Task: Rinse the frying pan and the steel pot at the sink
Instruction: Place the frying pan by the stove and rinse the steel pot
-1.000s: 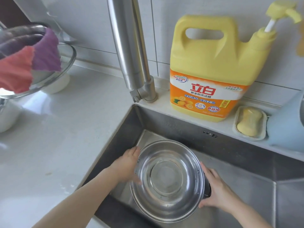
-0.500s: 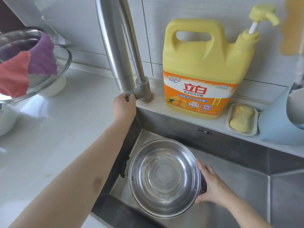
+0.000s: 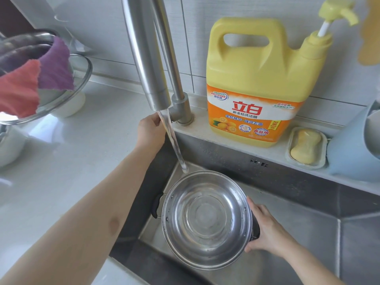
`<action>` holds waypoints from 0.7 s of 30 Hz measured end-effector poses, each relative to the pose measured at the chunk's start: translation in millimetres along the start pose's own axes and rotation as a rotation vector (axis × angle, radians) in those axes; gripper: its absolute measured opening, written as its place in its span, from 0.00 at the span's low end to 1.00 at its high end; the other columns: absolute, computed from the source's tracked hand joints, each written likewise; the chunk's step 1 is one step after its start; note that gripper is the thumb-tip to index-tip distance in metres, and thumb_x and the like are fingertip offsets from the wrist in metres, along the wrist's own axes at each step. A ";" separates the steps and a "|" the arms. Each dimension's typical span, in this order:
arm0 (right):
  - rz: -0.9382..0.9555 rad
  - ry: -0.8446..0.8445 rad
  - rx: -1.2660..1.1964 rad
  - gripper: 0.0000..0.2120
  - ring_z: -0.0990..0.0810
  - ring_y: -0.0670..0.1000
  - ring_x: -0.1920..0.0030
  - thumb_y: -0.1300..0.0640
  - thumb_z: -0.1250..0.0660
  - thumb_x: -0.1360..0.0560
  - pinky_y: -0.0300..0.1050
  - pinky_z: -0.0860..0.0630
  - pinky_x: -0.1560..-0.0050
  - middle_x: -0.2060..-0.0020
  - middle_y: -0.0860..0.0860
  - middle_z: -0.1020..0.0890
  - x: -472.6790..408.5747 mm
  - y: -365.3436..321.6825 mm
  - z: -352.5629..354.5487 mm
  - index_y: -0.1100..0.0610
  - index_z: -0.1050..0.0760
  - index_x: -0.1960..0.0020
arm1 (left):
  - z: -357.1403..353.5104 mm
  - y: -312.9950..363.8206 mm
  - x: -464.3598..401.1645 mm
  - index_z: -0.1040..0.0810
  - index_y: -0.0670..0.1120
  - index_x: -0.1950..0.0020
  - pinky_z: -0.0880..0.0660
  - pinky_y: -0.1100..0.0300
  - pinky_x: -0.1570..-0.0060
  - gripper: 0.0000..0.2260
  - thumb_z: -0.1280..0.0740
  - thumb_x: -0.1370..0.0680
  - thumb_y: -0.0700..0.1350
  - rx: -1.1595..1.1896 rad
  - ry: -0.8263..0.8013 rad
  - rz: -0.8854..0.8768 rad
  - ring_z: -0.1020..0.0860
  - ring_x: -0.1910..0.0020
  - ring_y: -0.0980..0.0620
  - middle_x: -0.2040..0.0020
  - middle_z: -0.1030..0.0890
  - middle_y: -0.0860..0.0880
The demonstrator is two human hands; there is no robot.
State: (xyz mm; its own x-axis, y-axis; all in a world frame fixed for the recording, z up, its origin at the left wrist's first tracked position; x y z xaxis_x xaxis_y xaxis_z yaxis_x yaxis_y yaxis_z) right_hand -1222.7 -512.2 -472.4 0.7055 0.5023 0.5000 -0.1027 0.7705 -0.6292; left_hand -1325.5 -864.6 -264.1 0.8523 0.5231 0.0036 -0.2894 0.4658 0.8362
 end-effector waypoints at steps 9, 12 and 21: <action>0.028 0.008 -0.054 0.68 0.32 0.37 0.40 0.41 0.20 0.50 0.31 0.33 0.43 0.42 0.36 0.40 1.2 -2.7 1.3 0.27 0.68 0.30 | -32.5 -111.5 88.3 0.36 0.44 0.23 0.37 0.56 0.30 0.29 0.32 0.21 0.49 -0.324 -0.395 0.107 0.32 0.29 0.50 0.26 0.32 0.48; 0.021 0.007 -0.077 0.68 0.33 0.37 0.40 0.42 0.19 0.49 0.30 0.34 0.43 0.41 0.36 0.42 0.3 0.3 -0.8 0.27 0.67 0.29 | -49.5 -184.7 126.6 0.50 0.47 0.19 0.48 0.54 0.24 0.40 0.30 0.23 0.54 -0.690 -0.737 0.114 0.49 0.21 0.47 0.20 0.51 0.46; -0.019 0.008 -0.177 0.67 0.34 0.39 0.38 0.45 0.19 0.48 0.34 0.35 0.38 0.39 0.41 0.41 -1.4 12.0 -8.8 0.28 0.65 0.27 | -67.2 -212.1 135.5 0.68 0.58 0.22 0.52 0.51 0.22 0.67 0.18 0.42 0.58 -0.679 -0.991 0.018 0.60 0.22 0.52 0.20 0.59 0.54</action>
State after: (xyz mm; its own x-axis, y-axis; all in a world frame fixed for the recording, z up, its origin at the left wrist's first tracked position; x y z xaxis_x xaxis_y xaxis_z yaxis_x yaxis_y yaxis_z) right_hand -1218.7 -507.1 -485.9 0.7119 0.4847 0.5081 0.0353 0.6980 -0.7153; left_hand -1177.9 -844.6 -477.8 0.7243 -0.1046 0.6815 -0.2213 0.9009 0.3734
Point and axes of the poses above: each hand's wrist, its own x-axis away from the middle knuckle, its own z-axis out of the back of the hand, y = z × x, the point moved 9 cm from there along -x, towards the middle knuckle
